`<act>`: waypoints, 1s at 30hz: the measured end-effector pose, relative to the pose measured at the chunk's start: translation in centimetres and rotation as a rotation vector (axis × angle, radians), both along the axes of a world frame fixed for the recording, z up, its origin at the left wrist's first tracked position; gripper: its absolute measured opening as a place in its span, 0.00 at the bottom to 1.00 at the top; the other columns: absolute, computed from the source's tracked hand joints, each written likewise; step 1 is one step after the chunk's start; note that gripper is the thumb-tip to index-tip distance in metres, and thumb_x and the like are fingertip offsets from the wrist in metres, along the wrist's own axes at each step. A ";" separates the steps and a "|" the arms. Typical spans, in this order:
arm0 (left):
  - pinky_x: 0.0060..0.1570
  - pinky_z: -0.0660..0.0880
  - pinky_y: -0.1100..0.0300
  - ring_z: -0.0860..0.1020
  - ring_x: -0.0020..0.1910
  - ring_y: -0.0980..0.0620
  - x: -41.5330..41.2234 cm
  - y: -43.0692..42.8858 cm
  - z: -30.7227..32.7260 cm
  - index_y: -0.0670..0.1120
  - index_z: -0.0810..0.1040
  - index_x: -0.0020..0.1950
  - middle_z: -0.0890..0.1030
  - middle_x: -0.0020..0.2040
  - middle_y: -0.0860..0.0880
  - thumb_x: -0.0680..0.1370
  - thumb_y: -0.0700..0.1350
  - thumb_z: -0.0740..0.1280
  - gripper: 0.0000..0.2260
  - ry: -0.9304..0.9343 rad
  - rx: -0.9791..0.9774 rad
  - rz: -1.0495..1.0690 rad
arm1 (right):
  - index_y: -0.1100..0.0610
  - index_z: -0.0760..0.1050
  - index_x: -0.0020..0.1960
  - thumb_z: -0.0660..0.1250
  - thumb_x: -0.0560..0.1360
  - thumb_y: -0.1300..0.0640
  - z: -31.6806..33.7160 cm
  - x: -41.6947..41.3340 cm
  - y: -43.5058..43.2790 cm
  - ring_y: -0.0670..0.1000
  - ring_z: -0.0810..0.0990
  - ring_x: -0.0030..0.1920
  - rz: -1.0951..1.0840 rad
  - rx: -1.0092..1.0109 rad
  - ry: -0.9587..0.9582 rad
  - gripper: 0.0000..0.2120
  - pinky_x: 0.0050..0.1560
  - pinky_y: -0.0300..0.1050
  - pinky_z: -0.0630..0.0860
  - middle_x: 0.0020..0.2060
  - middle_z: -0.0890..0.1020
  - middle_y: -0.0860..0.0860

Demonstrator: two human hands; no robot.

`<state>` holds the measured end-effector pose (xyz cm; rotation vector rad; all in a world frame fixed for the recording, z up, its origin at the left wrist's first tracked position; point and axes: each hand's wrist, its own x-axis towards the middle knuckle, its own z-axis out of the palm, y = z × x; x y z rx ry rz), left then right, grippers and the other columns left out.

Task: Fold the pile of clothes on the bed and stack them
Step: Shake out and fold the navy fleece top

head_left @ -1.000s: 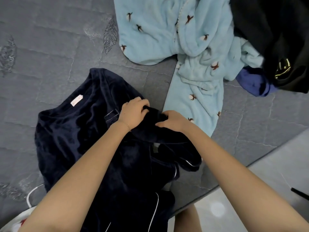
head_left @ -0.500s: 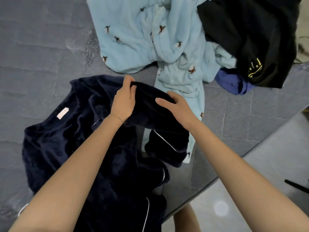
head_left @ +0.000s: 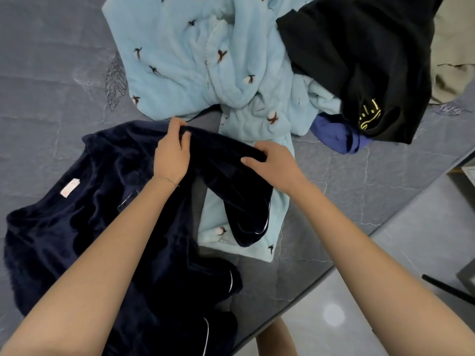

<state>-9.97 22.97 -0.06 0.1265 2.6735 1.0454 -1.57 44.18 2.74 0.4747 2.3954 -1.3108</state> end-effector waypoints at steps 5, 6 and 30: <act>0.68 0.61 0.53 0.66 0.67 0.44 -0.8 2.1 1.5 0.50 0.76 0.68 0.68 0.67 0.44 0.78 0.53 0.66 0.19 0.273 -0.101 -0.267 | 0.55 0.73 0.39 0.70 0.76 0.50 0.2 -0.3 0.4 0.40 0.72 0.32 -0.090 -0.035 0.132 0.12 0.35 0.34 0.67 0.30 0.73 0.43; 0.71 0.58 0.53 0.66 0.69 0.47 -1.1 3.0 1.8 0.51 0.76 0.67 0.69 0.68 0.47 0.79 0.54 0.64 0.19 0.226 -0.021 -0.351 | 0.57 0.74 0.41 0.70 0.76 0.50 0.3 -0.5 0.5 0.40 0.72 0.33 -0.086 -0.044 0.142 0.12 0.36 0.35 0.67 0.31 0.74 0.43; 0.64 0.68 0.42 0.77 0.54 0.50 -2.0 11.1 -1.3 0.55 0.78 0.50 0.80 0.49 0.56 0.79 0.56 0.60 0.09 0.080 0.123 -0.059 | 0.49 0.73 0.45 0.69 0.75 0.51 0.8 0.9 10.3 0.48 0.76 0.44 0.039 0.182 0.023 0.06 0.40 0.45 0.69 0.37 0.76 0.44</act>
